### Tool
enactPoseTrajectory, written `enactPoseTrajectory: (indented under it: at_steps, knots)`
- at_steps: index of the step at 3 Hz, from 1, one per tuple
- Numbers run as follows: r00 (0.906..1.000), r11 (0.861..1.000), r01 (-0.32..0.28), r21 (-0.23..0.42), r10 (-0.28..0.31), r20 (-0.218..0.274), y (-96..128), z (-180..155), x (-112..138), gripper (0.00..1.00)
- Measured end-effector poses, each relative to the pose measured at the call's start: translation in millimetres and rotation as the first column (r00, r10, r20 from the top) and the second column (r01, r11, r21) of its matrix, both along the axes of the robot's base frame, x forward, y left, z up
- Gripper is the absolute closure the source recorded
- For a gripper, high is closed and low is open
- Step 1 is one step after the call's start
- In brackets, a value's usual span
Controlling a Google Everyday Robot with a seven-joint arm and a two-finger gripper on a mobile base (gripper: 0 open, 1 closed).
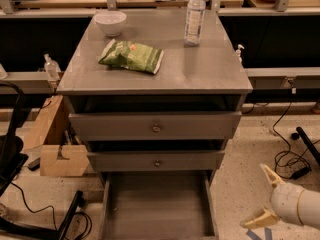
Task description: Close bottom drawer
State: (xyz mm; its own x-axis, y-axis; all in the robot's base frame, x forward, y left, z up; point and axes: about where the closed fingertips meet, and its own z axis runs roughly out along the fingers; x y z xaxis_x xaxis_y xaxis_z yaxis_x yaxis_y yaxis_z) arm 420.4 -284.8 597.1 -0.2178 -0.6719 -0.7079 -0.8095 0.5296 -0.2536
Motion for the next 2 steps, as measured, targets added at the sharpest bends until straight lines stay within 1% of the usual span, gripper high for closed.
enactPoseTrajectory:
  at_steps: [1, 2]
  knots:
    - [1.0000, 1.000, -0.004, 0.000, 0.004, 0.001, -11.8, -51.6, -8.4, 0.00]
    - [1.0000, 1.000, -0.005, 0.001, 0.005, 0.001, -11.4, -51.7, -8.4, 0.00]
